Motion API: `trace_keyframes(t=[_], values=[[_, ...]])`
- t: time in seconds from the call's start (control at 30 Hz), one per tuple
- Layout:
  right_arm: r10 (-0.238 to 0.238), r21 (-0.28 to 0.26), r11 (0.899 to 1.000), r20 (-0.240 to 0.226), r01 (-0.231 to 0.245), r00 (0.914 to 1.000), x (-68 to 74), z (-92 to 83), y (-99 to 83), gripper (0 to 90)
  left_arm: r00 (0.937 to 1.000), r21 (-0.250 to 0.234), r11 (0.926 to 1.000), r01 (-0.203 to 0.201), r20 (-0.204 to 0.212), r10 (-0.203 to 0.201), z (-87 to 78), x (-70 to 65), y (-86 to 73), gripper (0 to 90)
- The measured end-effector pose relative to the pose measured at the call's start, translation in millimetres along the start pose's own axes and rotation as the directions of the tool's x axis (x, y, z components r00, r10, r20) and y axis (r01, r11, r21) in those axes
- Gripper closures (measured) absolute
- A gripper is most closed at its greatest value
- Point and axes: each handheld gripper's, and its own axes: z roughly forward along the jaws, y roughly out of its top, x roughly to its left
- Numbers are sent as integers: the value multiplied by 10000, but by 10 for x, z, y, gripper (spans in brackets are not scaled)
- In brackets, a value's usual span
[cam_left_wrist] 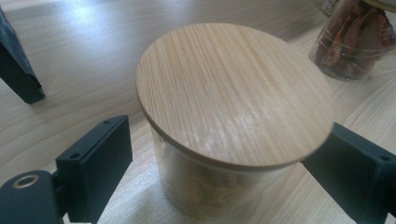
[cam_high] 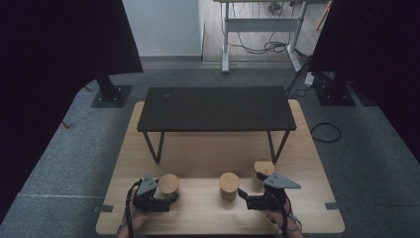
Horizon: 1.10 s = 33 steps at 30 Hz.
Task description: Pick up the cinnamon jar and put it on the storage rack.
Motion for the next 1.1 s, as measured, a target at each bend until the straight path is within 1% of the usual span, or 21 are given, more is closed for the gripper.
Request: trace_keyframes(t=[0.13, 0.23, 0.43, 0.6, 0.73, 0.8, 0.87, 1.1], values=[[95, 100, 9999, 7, -95, 10000, -1, 13, 10, 31, 9999, -11, 10000, -56, 88, 57, 31, 11, 4, 92], [21, 137, 9999, -10, -20, 10000, 13, 12, 22, 31, 9999, 66, 9999, -81, 64, 81, 69, 5, 6, 92], [-5, 125, 9999, 10, 5, 10000, 25, 1, 21, 31, 10000, -70, 9999, -89, 28, 90, 104, -2, -5, 94], [-46, 161, 9999, 35, 45, 10000, 31, 4, 26, 31, 9997, 194, 9996, -223, -87, 225, 168, -23, 11, 101], [-50, 143, 9999, 19, 50, 10000, 31, -6, 24, 30, 9996, 210, 9994, -271, -114, 273, 193, -50, 23, 105], [-112, 194, 9997, 52, 111, 9999, 29, -5, 27, 30, 9992, 268, 9991, -322, -215, 328, 202, -67, 27, 106], [-44, 188, 9998, 73, 42, 10000, 22, -4, 21, 30, 9994, 291, 9992, -277, -193, 283, 211, -65, 27, 108], [-106, 300, 9995, 40, 105, 9999, 28, 19, 23, 29, 9995, 315, 9991, -273, -161, 278, 255, -73, 45, 123]])
